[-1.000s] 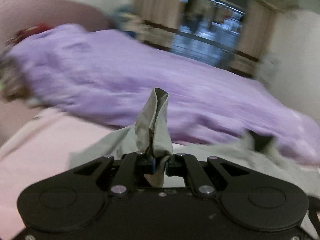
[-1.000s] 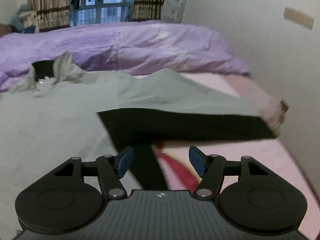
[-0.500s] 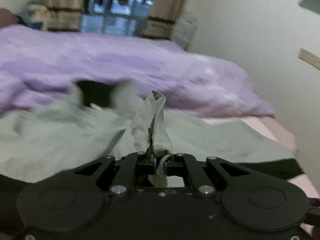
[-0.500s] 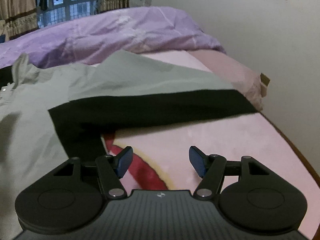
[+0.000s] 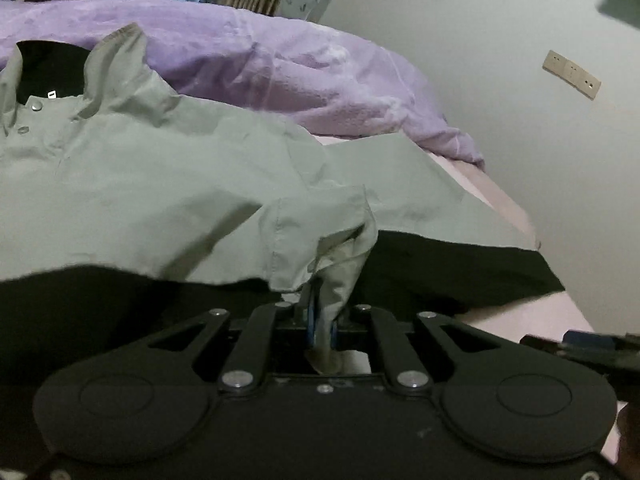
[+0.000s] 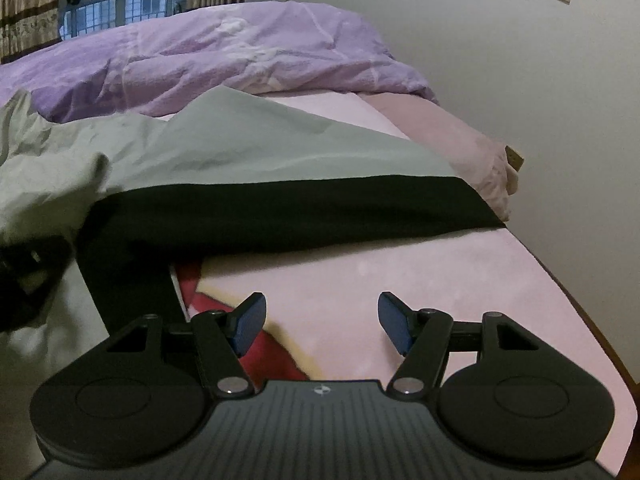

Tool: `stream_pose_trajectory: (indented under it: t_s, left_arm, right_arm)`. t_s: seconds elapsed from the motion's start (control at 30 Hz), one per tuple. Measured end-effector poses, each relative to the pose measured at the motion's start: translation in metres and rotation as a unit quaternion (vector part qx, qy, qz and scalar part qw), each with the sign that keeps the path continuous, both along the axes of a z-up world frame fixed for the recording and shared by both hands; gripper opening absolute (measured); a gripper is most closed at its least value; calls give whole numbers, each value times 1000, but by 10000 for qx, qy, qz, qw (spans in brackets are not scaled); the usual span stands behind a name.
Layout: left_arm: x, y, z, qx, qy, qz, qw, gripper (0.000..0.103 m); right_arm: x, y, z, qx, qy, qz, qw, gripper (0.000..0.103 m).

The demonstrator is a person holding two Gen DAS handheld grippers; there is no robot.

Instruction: Fold large clothes

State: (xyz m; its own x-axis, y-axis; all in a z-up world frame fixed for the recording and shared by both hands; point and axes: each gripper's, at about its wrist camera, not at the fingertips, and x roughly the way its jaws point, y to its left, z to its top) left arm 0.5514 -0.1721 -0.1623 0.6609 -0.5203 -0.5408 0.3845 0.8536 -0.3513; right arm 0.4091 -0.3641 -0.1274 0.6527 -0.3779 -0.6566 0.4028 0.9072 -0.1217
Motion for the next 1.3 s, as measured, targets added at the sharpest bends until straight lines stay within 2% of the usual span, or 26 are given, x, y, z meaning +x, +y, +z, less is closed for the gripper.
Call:
stream_pose_trajectory:
  t_s: [0.07, 0.13, 0.17, 0.2, 0.27, 0.37, 0.53, 0.67, 0.73, 0.83, 0.93, 1.0, 1.07, 1.17, 1.23, 1.3]
  left_arm:
    - [0, -2, 4, 92, -63, -19, 9999, 12]
    - [-3, 1, 6, -40, -5, -169, 9998, 35]
    - [-3, 6, 5, -174, 25, -258, 9995, 65]
    - [-5, 8, 7, -313, 75, -261, 9991, 89]
    - [-11, 14, 14, -423, -24, 21, 9991, 88]
    - [-13, 18, 29, -379, -113, 114, 9992, 89]
    - [-17, 21, 38, -71, -278, 231, 9993, 89]
    - [-6, 13, 15, 320, 49, 292, 9990, 89]
    - [-10, 6, 13, 591, -183, 254, 9978, 89]
    - [-15, -11, 14, 1239, -397, 168, 9914, 90]
    - [-14, -8, 15, 1161, -358, 184, 9924, 90]
    - [-11, 2, 19, 932, -158, 214, 9953, 90]
    - [-10, 14, 26, 837, 103, 113, 9964, 90]
    - [-28, 50, 47, 1167, -13, 134, 9931, 90]
    - [-47, 82, 63, 1506, -290, 254, 9878, 91]
    - [-68, 118, 76, 1771, -509, 476, 9817, 97]
  right_arm:
    - [1, 1, 0, 2, 9, -13, 10000, 77]
    - [3, 2, -1, -35, 47, -8, 10000, 77]
    - [5, 3, -1, -53, 72, -14, 10000, 77]
    - [5, 4, -1, -67, 91, -20, 9999, 77]
    - [6, 5, -1, -75, 102, -21, 9999, 77]
    - [6, 5, -1, -79, 94, -29, 9999, 78]
    - [7, 5, 0, -91, 112, -65, 9999, 78]
    - [5, 4, 1, -21, 57, -103, 9999, 78]
    - [5, 3, 1, -18, 59, -90, 9999, 78]
    - [6, 2, 0, -58, 109, -85, 9999, 78]
    - [7, 1, -1, -57, 152, -104, 9998, 78]
    - [6, 0, 0, -62, 158, -124, 9998, 78]
    - [5, -4, 0, -92, 58, -110, 9999, 84]
    - [8, -26, -8, -158, -59, -339, 9993, 83]
    - [7, -56, -14, 204, -42, -695, 9974, 80]
    - [-1, -91, -15, 1028, -322, -916, 9900, 80]
